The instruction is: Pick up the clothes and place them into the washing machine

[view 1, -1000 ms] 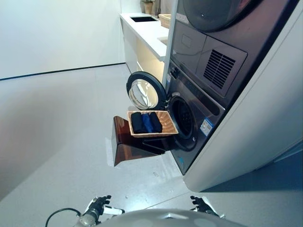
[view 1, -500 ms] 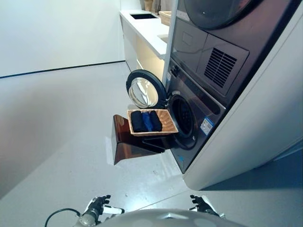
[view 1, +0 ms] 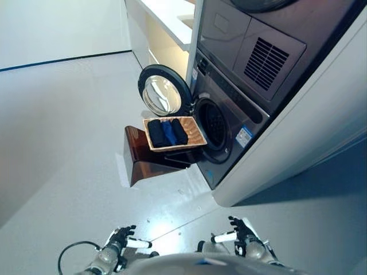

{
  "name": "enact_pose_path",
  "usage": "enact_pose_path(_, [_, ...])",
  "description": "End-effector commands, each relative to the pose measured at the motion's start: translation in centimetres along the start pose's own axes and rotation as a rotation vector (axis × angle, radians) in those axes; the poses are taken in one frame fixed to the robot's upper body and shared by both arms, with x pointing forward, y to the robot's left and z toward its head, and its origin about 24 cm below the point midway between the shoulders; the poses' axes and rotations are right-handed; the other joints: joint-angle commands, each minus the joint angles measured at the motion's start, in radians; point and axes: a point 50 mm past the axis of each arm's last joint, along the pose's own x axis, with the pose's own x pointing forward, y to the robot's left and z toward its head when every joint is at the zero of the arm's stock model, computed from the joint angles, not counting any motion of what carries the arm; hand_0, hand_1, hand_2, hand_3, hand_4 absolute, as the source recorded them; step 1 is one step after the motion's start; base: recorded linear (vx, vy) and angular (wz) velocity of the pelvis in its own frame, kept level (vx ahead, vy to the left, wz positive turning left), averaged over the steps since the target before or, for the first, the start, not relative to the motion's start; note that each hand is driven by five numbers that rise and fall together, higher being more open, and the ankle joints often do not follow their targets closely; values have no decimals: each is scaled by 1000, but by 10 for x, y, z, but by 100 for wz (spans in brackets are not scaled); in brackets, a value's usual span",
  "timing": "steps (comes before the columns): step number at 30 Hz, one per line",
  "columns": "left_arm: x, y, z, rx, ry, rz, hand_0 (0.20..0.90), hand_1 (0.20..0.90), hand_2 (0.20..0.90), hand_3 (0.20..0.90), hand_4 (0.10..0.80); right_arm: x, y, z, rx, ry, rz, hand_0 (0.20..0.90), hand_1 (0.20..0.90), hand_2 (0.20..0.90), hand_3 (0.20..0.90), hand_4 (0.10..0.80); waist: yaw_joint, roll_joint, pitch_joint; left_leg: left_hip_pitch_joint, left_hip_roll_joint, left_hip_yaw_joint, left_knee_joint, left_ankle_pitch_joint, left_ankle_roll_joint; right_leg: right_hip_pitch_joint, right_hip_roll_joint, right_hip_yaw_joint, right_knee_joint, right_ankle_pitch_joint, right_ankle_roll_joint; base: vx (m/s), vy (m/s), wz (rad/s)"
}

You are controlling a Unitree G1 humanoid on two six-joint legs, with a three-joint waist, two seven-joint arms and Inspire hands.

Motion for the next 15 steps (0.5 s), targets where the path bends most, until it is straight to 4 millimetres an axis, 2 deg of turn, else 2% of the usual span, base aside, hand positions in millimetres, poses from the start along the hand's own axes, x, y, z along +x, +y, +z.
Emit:
enact_pose_path(1, [4,5,17,-4,-56,22,900,900,900,900,800,1,-28,-15,-33,54,-84,900,900,900,900,800,-25,13,2,88,-26,-73,59,-117,-81,-58,-45,-26,-226,223,15,380,-91,41])
enact_pose_path(2, [4,5,18,2,-59,27,900,900,900,900,800,1,-28,-16,-36,56,-85,900,900,900,900,800,-38,10,7,120,-22,-85,46,-130,-89,-79,-58,-32,-288,258,27,390,-75,51])
enact_pose_path(3, [4,6,19,4,-60,32,900,900,900,900,800,1,-27,-16,-38,56,-86,900,900,900,900,800,-47,19,11,158,-4,-90,28,-141,-97,-92,-59,-56,-346,286,35,398,-88,50])
enact_pose_path(4, [4,7,19,-1,-62,39,900,900,900,900,800,1,-26,-16,-40,55,-82,900,900,900,900,800,-56,15,9,188,2,-97,13,-147,-105,-117,-66,-81,-381,308,43,284,-61,30])
enact_pose_path(6, [4,4,17,-12,-51,36,900,900,900,900,800,-1,-24,-19,-45,66,-75,900,900,900,900,800,-64,18,3,225,20,-109,-7,-152,-113,-118,-56,-102,-384,326,46,266,-87,11])
enact_pose_path(8, [3,1,14,-13,-41,29,900,900,900,900,800,-2,-24,-23,-46,73,-72,900,900,900,900,800,-74,16,-11,241,34,-119,-7,-159,-124,-106,-44,-91,-383,324,38,263,-123,21])
enact_pose_path(9, [3,-2,13,-11,-40,25,900,900,900,900,800,-3,-23,-27,-43,81,-71,900,900,900,900,800,-86,16,-24,251,49,-129,-7,-168,-126,-110,-23,-53,-379,329,28,460,-257,50])
enact_pose_path(10, [3,-3,14,-17,-43,32,900,900,900,900,800,-4,-23,-29,-34,88,-73,900,900,900,900,800,-89,19,-41,259,80,-151,1,-155,-141,-108,3,-13,-363,329,23,464,-270,73])
enact_pose_path(12, [3,-8,16,-40,-56,30,900,900,900,900,800,-5,-24,-29,-32,74,-75,900,900,900,900,800,-86,32,-58,236,107,-168,62,-117,-152,-108,27,-21,-334,313,8,327,-221,87])
enact_pose_path(13, [3,-8,16,-40,-56,30,900,900,900,900,800,-5,-24,-29,-32,74,-75,900,900,900,900,800,-87,32,-58,236,107,-169,63,-117,-152,-108,28,-21,-334,313,8,196,-162,46])
enact_pose_path(14, [3,-12,20,-42,-69,21,900,900,900,900,800,-4,-27,-27,-29,67,-82,900,900,900,900,800,-84,36,-64,213,121,-168,121,-73,-167,-98,42,-37,-320,295,-5,205,-192,14])
enact_pose_path(15, [5,-15,31,-32,-110,13,900,900,900,900,800,-3,-31,-24,-13,55,-98,900,900,900,900,800,-81,35,-65,160,124,-161,228,-2,-183,-60,62,-46,-321,268,-29,205,-193,11])
